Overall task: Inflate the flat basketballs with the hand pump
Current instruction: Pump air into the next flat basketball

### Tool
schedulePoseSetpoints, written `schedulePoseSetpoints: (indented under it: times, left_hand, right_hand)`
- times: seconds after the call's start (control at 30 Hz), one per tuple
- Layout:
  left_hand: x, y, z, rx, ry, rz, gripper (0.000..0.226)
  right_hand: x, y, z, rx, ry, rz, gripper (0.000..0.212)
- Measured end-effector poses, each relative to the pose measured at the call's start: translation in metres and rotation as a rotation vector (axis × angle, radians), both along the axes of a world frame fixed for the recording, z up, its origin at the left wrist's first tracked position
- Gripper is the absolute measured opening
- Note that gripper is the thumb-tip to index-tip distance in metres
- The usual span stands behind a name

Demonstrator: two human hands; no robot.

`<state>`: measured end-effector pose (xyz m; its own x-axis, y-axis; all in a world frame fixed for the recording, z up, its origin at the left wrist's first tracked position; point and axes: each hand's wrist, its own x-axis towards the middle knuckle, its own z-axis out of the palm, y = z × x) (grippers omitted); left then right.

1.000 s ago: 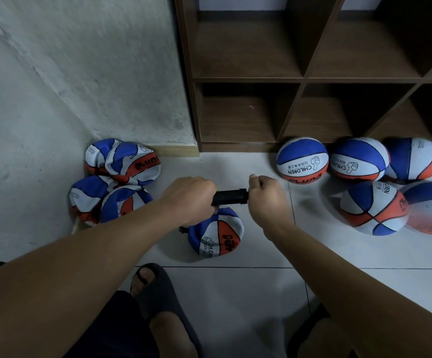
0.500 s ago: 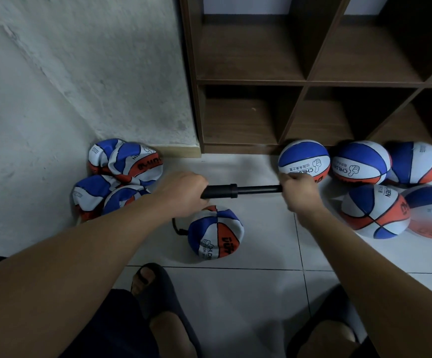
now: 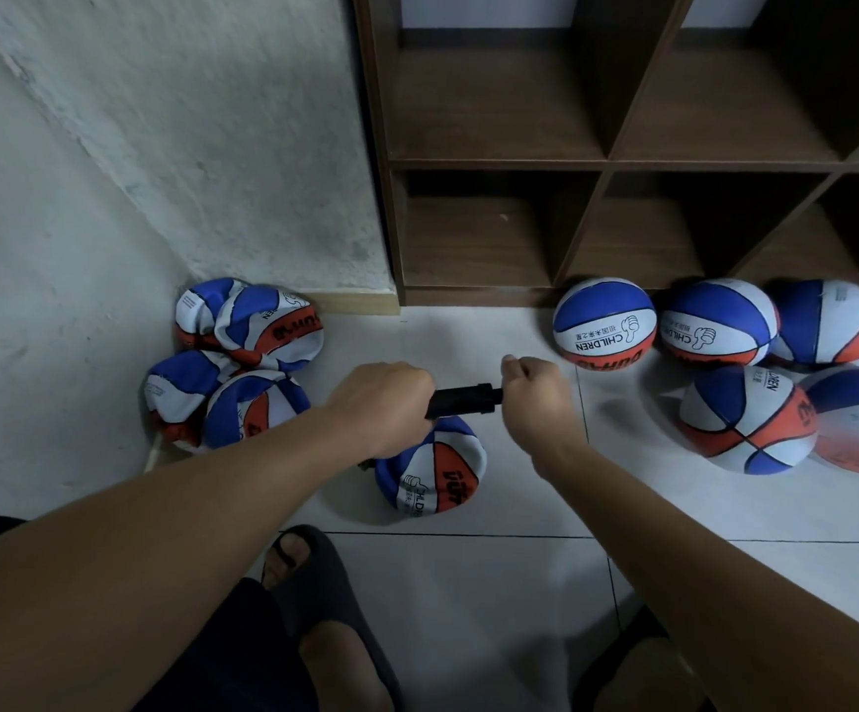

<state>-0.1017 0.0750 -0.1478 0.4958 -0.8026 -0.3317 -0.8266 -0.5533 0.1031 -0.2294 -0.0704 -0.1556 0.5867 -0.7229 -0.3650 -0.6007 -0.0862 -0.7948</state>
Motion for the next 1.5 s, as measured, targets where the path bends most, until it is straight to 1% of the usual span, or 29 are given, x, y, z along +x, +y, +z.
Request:
schedulePoseSetpoints:
  times: [0.13, 0.3, 0.4, 0.6, 0.7, 0.8, 0.93, 1.07, 1.23, 1.37, 1.43, 1.5]
  left_hand:
    - [0.0, -0.001, 0.002, -0.009, -0.008, -0.026, 0.014]
    - [0.001, -0.005, 0.005, -0.057, -0.006, -0.019, 0.021]
    - [0.006, -0.005, 0.006, -0.074, 0.003, -0.025, 0.02]
    - [0.025, 0.012, 0.001, -0.045, -0.093, -0.007, 0.02]
    - [0.013, 0.007, -0.004, -0.026, -0.06, -0.032, 0.025]
    - [0.011, 0.002, -0.003, -0.039, -0.104, -0.039, 0.021]
    - [0.012, 0.0, -0.001, -0.03, -0.096, -0.046, 0.013]
    - [0.006, -0.001, -0.004, -0.029, -0.082, -0.069, 0.013]
    - [0.009, -0.002, -0.003, -0.05, -0.095, -0.078, 0.015]
    - [0.005, -0.005, 0.001, -0.094, -0.104, -0.083, 0.019]
    - [0.011, -0.003, 0.003, -0.115, -0.11, -0.061, 0.019]
    - [0.022, 0.003, 0.003, -0.116, -0.11, -0.011, 0.019]
  right_hand:
    - [0.003, 0.004, -0.002, 0.026, 0.015, 0.02, 0.044]
    - [0.006, -0.011, 0.008, 0.055, -0.003, 0.044, 0.042]
    - [0.003, -0.025, 0.007, 0.076, 0.033, 0.039, 0.04]
    - [-0.014, -0.077, 0.004, 0.085, 0.01, -0.209, 0.02]
    - [-0.011, -0.066, 0.001, 0.01, 0.01, -0.223, 0.026]
    - [-0.004, -0.036, -0.003, -0.053, -0.009, -0.176, 0.034]
    - [0.0, -0.005, -0.005, -0.041, 0.001, -0.094, 0.043]
    - [0.004, 0.008, -0.01, 0.019, -0.022, -0.049, 0.045]
    - [0.007, 0.002, -0.005, 0.071, -0.007, -0.013, 0.044]
    - [0.007, -0.015, 0.002, 0.054, 0.022, 0.013, 0.042]
    - [0.003, -0.034, 0.006, 0.024, 0.025, -0.019, 0.039]
    - [-0.003, -0.062, 0.008, 0.003, 0.006, -0.115, 0.036]
